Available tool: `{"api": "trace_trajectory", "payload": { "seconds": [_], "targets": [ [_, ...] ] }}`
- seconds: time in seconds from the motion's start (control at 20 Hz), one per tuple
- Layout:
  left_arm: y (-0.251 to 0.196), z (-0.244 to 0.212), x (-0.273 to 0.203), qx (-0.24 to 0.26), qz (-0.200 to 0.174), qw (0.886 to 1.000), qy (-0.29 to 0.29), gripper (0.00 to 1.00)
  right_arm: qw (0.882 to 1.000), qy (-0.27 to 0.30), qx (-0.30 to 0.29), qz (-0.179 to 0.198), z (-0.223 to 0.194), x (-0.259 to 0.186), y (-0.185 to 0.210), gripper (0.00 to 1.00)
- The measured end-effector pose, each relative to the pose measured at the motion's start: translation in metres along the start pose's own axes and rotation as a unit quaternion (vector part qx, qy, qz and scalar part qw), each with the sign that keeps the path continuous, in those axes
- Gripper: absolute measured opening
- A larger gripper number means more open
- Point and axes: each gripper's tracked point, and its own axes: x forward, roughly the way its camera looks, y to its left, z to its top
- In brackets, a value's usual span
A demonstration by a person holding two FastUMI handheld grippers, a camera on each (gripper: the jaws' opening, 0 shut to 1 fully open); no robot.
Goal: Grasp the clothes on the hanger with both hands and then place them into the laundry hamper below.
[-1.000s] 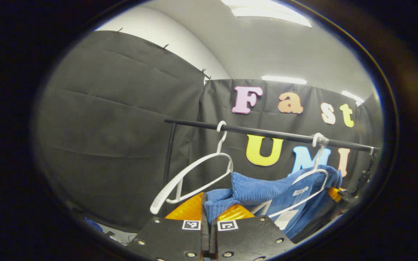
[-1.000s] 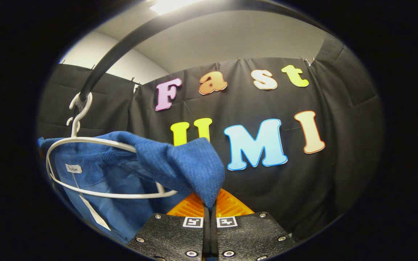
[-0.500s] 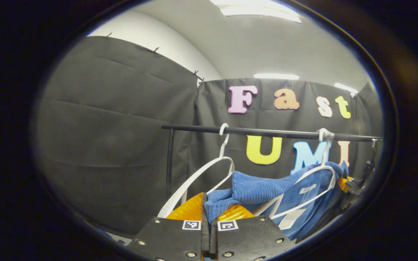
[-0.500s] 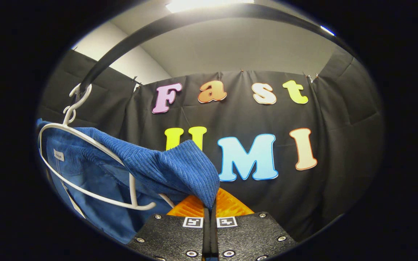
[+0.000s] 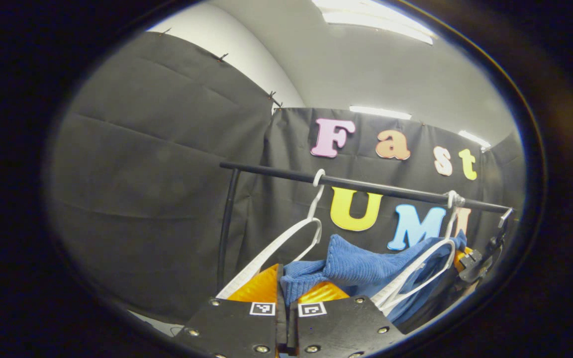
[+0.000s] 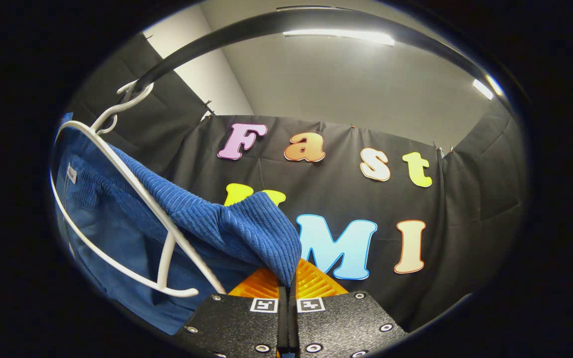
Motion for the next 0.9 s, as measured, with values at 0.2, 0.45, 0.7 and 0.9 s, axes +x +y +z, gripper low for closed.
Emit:
{"api": "trace_trajectory", "payload": {
  "seconds": [0.2, 0.45, 0.7, 0.9],
  "targets": [
    [0.003, -0.015, -0.002, 0.008, -0.009, 1.0, 0.016, 0.01, 1.0, 0.006, -0.003, 0.001, -0.01, 0.001, 0.002, 0.0],
    [-0.001, -0.033, -0.003, 0.019, -0.016, 0.999, 0.037, 0.01, 1.0, 0.029, -0.006, 0.003, -0.028, -0.009, 0.001, 0.0],
    [-0.012, -0.061, 0.002, 0.026, -0.013, 0.998, 0.062, 0.02, 0.998, 0.058, -0.009, 0.004, -0.052, -0.018, 0.001, 0.0],
    [-0.01, -0.077, -0.015, 0.016, -0.004, 0.997, 0.074, 0.01, 0.997, 0.071, -0.003, 0.006, -0.062, -0.027, 0.001, 0.0]
  ]
}}
